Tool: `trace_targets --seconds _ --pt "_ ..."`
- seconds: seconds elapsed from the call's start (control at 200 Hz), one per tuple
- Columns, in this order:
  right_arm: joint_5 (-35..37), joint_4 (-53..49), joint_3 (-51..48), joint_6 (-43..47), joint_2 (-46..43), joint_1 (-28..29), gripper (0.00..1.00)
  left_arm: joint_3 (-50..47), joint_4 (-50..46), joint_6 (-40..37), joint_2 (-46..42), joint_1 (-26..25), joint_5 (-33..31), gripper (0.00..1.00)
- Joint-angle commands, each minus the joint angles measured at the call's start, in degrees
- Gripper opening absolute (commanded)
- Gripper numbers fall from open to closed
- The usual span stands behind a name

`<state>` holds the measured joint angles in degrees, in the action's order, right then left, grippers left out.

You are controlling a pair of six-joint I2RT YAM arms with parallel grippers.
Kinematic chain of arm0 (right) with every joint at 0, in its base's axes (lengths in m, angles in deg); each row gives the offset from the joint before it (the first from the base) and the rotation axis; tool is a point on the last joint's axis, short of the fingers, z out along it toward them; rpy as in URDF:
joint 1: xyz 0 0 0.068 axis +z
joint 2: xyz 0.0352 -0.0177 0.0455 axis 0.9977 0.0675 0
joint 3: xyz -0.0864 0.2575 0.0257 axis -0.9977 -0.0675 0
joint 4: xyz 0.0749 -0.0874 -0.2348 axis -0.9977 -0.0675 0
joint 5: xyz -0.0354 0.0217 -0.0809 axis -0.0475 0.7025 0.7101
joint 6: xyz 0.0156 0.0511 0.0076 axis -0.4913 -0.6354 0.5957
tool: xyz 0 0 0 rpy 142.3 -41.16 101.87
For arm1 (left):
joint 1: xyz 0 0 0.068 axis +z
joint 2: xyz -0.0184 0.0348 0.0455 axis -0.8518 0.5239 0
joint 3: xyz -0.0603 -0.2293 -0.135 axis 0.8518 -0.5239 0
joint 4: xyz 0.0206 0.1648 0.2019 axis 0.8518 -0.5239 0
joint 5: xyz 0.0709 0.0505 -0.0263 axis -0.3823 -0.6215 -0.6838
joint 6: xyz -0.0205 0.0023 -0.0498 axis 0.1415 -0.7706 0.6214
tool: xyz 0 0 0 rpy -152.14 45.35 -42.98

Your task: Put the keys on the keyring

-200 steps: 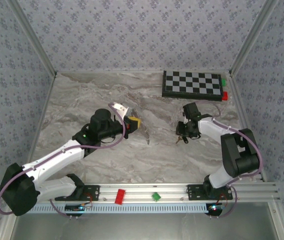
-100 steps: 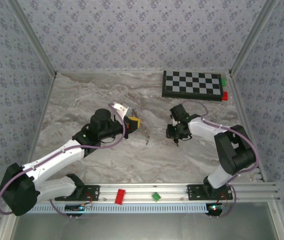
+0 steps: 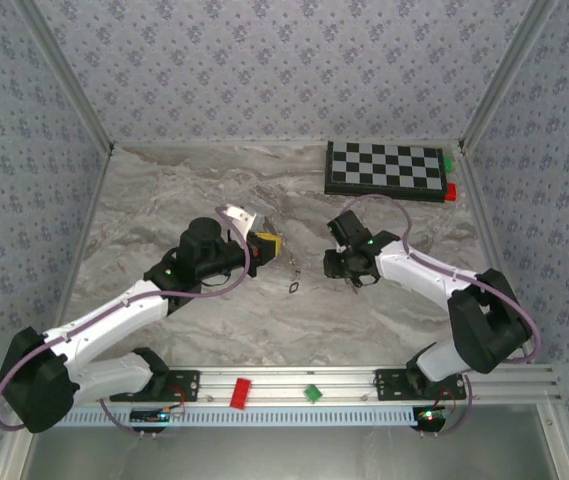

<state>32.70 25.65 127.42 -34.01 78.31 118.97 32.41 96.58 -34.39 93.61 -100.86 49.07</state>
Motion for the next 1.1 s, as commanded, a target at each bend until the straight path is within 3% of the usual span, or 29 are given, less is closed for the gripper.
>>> trace_targets --seconds 0.0,0.205,0.5,0.79,1.095 --pt "-0.2 -0.4 -2.4 -2.8 -0.4 -3.1 0.31 0.2 2.4 0.8 -1.5 -0.3 -0.2 0.00" --pt "-1.6 2.4 -2.9 -1.2 3.7 -6.2 0.33 0.1 2.2 0.6 -1.9 -0.2 -0.4 0.00" --pt "-4.0 5.2 -2.3 -0.4 8.8 -6.0 0.33 0.0 2.2 0.6 -2.4 -0.3 -0.6 0.00" --pt "-4.0 5.0 0.0 0.1 11.6 0.0 0.33 -0.1 2.5 0.7 -2.4 -0.3 -0.8 0.00" --pt "-0.9 0.9 1.5 1.4 7.4 6.3 0.33 -0.4 2.7 0.9 -2.7 -0.3 -1.2 0.00"
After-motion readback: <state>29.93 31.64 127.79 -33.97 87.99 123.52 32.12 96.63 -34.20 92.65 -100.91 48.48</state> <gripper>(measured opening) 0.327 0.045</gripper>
